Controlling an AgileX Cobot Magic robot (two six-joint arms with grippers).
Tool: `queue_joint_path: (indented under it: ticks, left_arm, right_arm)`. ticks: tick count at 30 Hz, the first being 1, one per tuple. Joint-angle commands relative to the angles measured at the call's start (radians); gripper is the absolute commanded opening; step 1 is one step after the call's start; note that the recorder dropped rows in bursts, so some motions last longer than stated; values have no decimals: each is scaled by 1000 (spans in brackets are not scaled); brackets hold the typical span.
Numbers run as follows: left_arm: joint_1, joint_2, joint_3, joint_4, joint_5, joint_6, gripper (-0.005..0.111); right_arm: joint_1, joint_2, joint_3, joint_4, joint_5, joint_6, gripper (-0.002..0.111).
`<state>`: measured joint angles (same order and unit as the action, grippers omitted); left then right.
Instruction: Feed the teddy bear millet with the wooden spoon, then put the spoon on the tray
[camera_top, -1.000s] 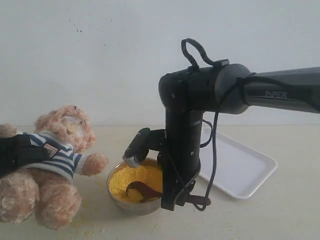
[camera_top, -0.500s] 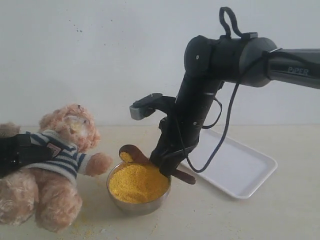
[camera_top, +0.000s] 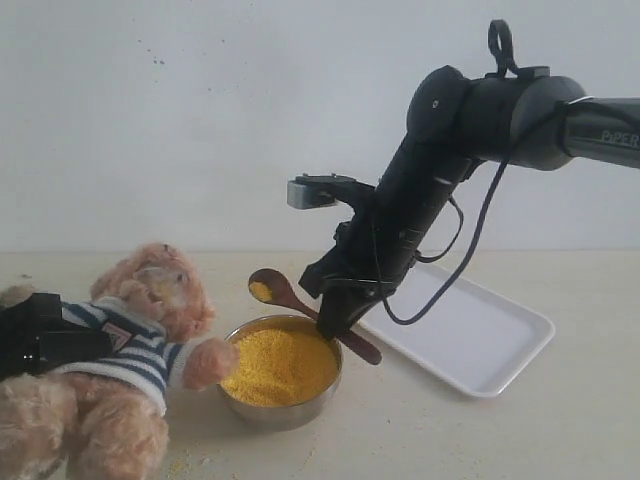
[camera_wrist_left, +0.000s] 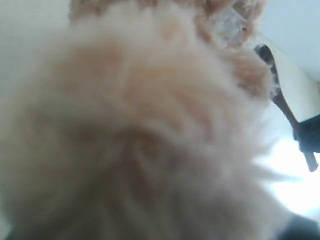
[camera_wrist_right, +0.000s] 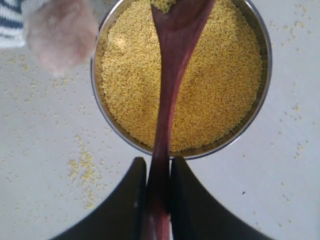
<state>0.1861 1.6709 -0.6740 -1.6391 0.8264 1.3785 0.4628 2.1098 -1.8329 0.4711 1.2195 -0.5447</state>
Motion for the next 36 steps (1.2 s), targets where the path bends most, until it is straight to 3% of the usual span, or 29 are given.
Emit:
queue_joint_path:
  ticks: [1,8,15,20,28,32,36]
  left_arm:
    - [1,-12,4,68,90,-99,4]
    - [40,-168,105,74,-34,-109,4]
    - [50,-234,187,117,70,-160,4]
    - [50,-234,204,175,69,-173,4]
    - [48,-234,245,120,68,-178,4]
    - [48,-234,304,4,82,-178,4]
    - [48,-228,314,-23,82,-174,4]
  right_arm:
    - [-5,-3,-5,21,2,38,0]
    - [-5,-3,-4,24,2,75,0]
    - [-5,-11,54,24,2,109,0]
    - [-5,-58,123,20,2,97,0]
    - [-3,-189,126,17,2,143,0]
    - [53,-203,126,17,2,125,0]
    - [181,-203,126,-44,2,28,0]
